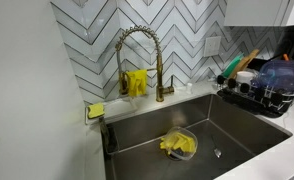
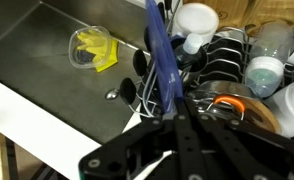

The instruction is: Remove the lid from the lunchbox and put it in the drying rack

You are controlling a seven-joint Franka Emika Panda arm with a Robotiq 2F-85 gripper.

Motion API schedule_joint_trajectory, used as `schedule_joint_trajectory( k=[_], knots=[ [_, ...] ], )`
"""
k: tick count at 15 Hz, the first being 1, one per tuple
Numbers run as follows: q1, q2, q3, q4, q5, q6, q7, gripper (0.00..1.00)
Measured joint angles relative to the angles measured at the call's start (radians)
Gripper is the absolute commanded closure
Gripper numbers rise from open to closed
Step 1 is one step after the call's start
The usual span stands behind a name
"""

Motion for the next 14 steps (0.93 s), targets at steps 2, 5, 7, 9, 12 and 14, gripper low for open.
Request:
schedule_joint_trajectory(
  k=[2,5,7,9,12,14],
  knots=[
    [-0.001,-0.003,-0.005,0.010,0.009,-0.005,0.026,0.99],
    [-0.001,-0.003,-0.006,0.013,0.011,-0.022,0.073,0.99],
    [0.001,0.001,-0.005,0.013,0.011,-0.041,0.107,0.99],
    [0.001,0.006,-0.002,0.012,0.011,-0.052,0.145,0.99],
    [0.004,0.009,0.002,0.006,0.011,-0.053,0.194,0.99],
    [0.006,0.012,0.005,0.005,0.011,-0.053,0.223,0.99]
  ],
)
